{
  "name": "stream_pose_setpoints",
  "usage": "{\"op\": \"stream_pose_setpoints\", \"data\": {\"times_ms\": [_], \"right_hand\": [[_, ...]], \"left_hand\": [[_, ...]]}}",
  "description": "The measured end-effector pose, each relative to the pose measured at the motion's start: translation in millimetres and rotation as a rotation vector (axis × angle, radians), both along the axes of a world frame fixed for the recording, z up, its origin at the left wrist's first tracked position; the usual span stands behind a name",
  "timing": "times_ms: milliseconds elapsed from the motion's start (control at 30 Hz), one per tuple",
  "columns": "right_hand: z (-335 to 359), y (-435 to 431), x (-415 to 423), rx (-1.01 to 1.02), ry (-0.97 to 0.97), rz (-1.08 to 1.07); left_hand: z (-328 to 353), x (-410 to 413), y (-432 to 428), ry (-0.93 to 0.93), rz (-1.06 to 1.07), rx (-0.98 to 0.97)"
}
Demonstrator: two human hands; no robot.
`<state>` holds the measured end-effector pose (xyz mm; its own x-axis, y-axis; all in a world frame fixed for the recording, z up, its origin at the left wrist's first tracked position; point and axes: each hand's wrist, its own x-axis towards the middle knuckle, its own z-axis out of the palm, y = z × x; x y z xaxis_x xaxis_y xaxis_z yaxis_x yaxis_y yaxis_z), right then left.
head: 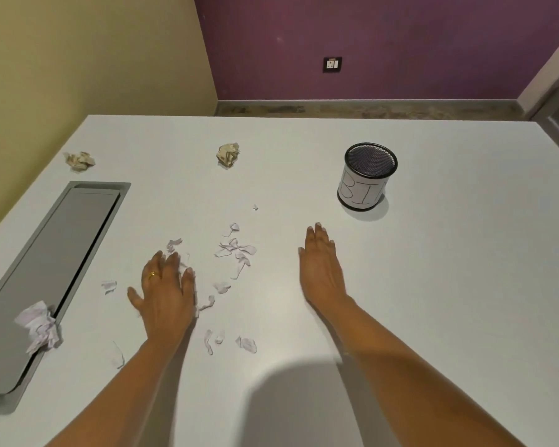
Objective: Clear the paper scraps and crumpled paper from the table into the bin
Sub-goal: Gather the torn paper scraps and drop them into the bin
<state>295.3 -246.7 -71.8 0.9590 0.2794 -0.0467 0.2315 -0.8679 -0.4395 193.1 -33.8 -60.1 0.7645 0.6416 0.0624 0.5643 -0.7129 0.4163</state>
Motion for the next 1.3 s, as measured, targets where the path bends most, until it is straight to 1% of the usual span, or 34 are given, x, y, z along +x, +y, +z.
{"op": "stream_pose_setpoints", "data": {"times_ms": [67,100,300,500,667,700,800,867,1000,1067,1167,1300], "right_hand": [[2,25,0,0.019,0.069,-0.067],[2,34,0,0.022,0.085,-0.067],[6,72,22,0.006,0.139,0.012],[16,102,43,0.05,0.214,0.148],[25,122,34,0.115,0.269,0.309],[26,124,30,0.107,0.264,0.341],[28,127,25,-0.029,0.189,0.458],[29,123,24,-0.086,0.158,0.496],[32,112,19,-0.146,0.088,0.439],[37,106,18,-0.127,0.078,0.397],[42,101,24,0.056,0.171,0.232],[49,90,35,0.274,0.24,-0.028]], "left_hand": [[-4,-4,5,0.051,0.008,-0.003],[-5,-5,6,0.061,0.006,-0.001],[-11,-3,6,0.083,-0.007,0.027],[-13,-2,5,0.077,0.009,0.044],[-12,-2,5,0.091,0.001,0.059],[-12,-2,5,0.095,0.001,0.059],[-11,-2,5,0.102,0.001,0.06],[-11,-2,5,0.105,-0.001,0.062],[-11,-2,4,0.112,-0.004,0.072],[-10,-1,4,0.111,-0.005,0.078],[-10,-1,4,0.106,-0.005,0.079],[-10,-1,3,0.105,-0.004,0.086]]}}
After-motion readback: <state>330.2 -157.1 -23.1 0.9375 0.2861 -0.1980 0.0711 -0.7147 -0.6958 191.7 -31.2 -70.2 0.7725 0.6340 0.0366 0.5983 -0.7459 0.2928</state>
